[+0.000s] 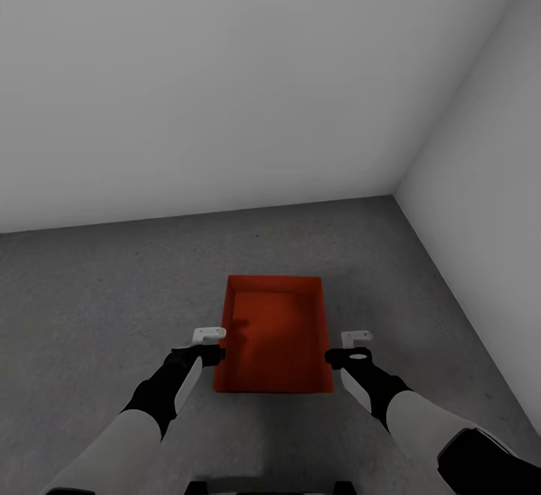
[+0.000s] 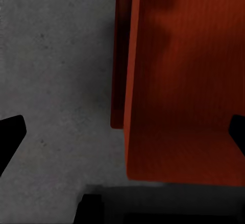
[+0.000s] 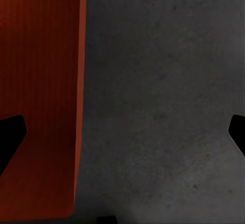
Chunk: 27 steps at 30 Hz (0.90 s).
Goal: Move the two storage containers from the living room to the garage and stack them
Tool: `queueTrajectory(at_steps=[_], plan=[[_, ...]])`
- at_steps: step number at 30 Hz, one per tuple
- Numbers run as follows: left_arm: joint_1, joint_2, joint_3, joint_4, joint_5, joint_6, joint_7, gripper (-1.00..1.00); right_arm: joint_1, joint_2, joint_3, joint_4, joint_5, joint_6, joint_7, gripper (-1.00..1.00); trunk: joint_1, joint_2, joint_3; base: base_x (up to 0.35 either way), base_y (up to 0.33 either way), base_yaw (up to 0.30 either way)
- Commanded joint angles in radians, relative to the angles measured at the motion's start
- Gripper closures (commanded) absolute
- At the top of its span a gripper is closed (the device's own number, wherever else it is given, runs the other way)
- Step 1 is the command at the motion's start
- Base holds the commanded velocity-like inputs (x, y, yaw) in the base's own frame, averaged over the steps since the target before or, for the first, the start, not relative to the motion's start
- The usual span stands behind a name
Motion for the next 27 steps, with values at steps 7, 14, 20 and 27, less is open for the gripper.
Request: queueTrajectory(at_steps=[7, 14, 20, 27], plan=[[0.000, 0.001, -0.007, -0.003, 0.010, 0.005, 0.008, -1.00, -0.001, -0.001, 0.008, -0.002, -0.006, 0.006, -0.007, -1.00, -0.015, 0.028, 0.012, 0.000, 0.000, 0.000], [0.000, 0.001, -0.008, -0.003, 0.010, -0.003, 0.009, -1.00, -0.001, -0.001, 0.008, -0.002, -0.006, 0.005, -0.006, -1.00, -0.015, 0.028, 0.012, 0.000, 0.000, 0.000], [0.000, 0.001, -0.002, -0.003, 0.014, 0.001, 0.008, -1.00, -0.001, 0.001, 0.008, -0.002, -0.005, 0.004, -0.006, -1.00, -0.015, 0.028, 0.012, -0.071, 0.000, 0.000], [0.000, 0.003, -0.001, -0.003, 0.019, 0.004, 0.007, -1.00, 0.002, 0.001, 0.008, 0.000, -0.006, 0.006, -0.006, -1.00, -0.015, 0.028, 0.012, -0.313, 0.000, 0.000]])
